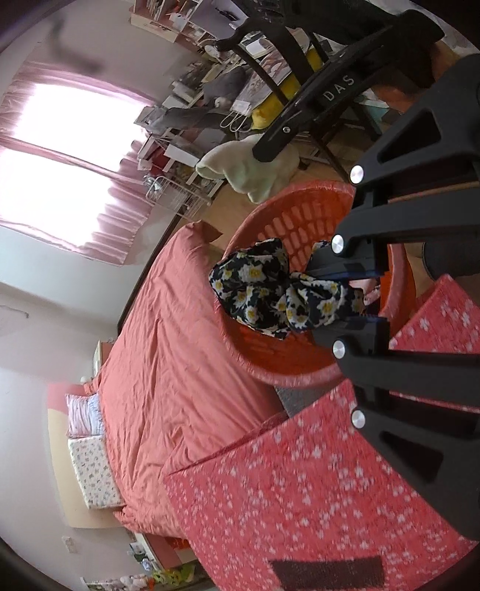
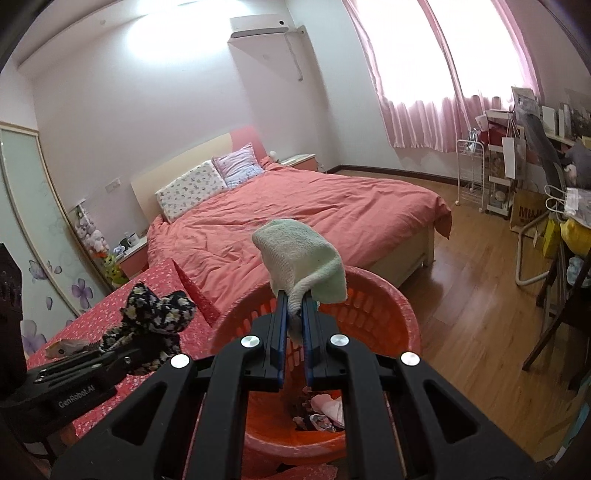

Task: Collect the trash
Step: 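Carry the floral cloth with the left tool while the right tool carries the green cloth to the basket, then open both tools over the orange basket to drop both cloths, then move both open tools back over the bed toward the black mesh mat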

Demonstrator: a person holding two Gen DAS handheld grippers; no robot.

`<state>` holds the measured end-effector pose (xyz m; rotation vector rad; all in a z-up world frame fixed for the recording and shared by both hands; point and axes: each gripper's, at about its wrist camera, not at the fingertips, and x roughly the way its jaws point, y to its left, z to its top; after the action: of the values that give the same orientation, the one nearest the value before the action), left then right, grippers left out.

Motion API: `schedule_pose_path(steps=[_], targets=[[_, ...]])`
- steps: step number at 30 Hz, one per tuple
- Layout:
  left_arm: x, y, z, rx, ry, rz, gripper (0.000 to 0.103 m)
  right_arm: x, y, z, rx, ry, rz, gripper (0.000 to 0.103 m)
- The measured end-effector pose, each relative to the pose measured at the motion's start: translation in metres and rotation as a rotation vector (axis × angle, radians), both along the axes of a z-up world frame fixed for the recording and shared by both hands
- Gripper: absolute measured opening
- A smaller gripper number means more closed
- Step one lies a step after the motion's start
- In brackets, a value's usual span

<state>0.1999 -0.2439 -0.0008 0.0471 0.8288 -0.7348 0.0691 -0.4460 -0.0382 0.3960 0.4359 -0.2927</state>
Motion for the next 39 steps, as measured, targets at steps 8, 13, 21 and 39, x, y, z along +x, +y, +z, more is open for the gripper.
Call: schedule_pose_path(steps=[8, 13, 21, 39], targets=[[0.016, -0.02, -0.022, 0.028, 0.04, -0.001, 0.019, 0.007, -0.008, -0.008, 0.03, 0.016, -0.004, 0.008], [0.025, -0.021, -0.036, 0.067, 0.056, 0.028, 0.038, 0.016, -0.018, -0.018, 0.08, 0.049, 0.003, 0.02], [0.036, 0.007, -0.046, 0.101, 0.058, 0.096, 0.048, 0.015, -0.017, -0.028, 0.082, 0.096, -0.007, 0.04], [0.045, 0.14, -0.049, 0.221, -0.018, 0.335, 0.057, 0.031, 0.032, -0.018, -0.002, 0.148, 0.082, 0.04]])
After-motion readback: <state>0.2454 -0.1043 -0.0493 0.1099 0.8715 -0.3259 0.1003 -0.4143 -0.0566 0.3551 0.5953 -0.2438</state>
